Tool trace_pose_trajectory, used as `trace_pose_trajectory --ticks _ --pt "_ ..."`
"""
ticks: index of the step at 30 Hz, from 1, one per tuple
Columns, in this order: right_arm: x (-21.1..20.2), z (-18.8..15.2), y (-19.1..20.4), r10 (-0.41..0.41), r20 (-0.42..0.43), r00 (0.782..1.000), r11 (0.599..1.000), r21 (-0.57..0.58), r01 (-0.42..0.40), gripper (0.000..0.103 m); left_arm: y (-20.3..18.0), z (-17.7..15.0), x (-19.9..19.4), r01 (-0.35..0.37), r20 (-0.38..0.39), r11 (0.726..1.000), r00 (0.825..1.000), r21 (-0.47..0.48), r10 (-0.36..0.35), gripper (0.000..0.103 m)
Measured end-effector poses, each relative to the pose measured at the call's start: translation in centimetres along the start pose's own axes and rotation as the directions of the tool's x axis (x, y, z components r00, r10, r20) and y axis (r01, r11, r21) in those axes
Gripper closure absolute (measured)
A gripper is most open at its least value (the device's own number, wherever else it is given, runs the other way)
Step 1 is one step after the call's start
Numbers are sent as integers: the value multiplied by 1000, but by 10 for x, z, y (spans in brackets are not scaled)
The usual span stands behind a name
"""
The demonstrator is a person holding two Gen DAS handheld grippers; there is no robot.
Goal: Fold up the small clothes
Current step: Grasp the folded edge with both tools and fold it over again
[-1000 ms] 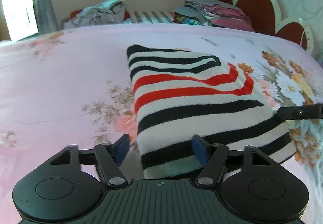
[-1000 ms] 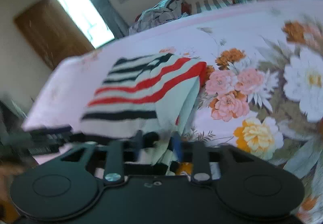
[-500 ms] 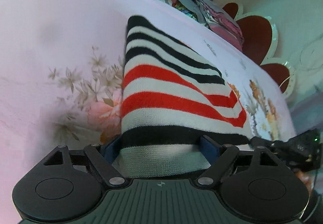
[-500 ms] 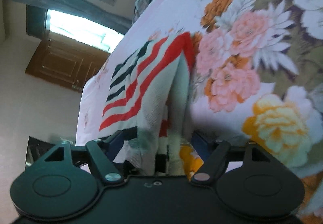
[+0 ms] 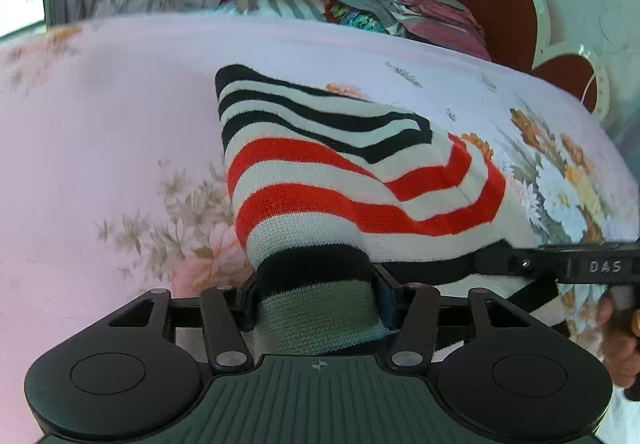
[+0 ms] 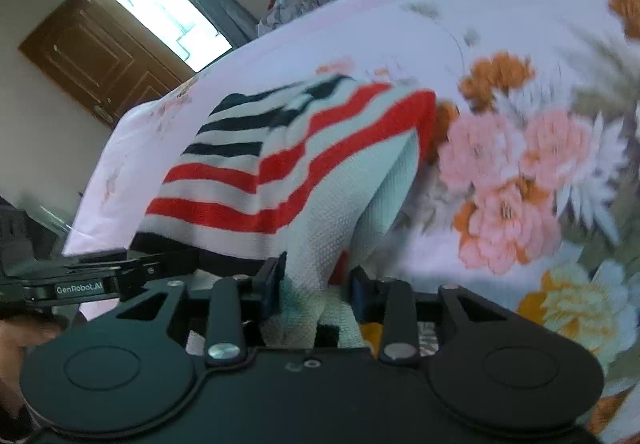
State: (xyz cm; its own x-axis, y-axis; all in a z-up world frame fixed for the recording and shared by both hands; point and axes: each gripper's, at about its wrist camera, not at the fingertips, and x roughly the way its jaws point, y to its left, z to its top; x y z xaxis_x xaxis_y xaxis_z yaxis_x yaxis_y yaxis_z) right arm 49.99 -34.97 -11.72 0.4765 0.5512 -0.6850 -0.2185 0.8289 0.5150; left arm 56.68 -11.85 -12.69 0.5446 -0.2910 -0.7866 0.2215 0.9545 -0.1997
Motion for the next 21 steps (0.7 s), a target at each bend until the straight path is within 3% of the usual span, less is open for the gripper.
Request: trace_pose_trajectory --ticks 8,14,21 --pt "-19 -1 51 -84 69 994 992 -90 90 71 -6 12 -36 -13 61 990 998 139 4 51" --pt "-18 -6 100 -128 110 986 980 -138 143 71 30 7 -69 27 98 988 994 153 -42 51" --pt "2 -13 165 -142 120 982 968 -190 164 71 87 -5 -102 26 129 988 991 149 -46 51"
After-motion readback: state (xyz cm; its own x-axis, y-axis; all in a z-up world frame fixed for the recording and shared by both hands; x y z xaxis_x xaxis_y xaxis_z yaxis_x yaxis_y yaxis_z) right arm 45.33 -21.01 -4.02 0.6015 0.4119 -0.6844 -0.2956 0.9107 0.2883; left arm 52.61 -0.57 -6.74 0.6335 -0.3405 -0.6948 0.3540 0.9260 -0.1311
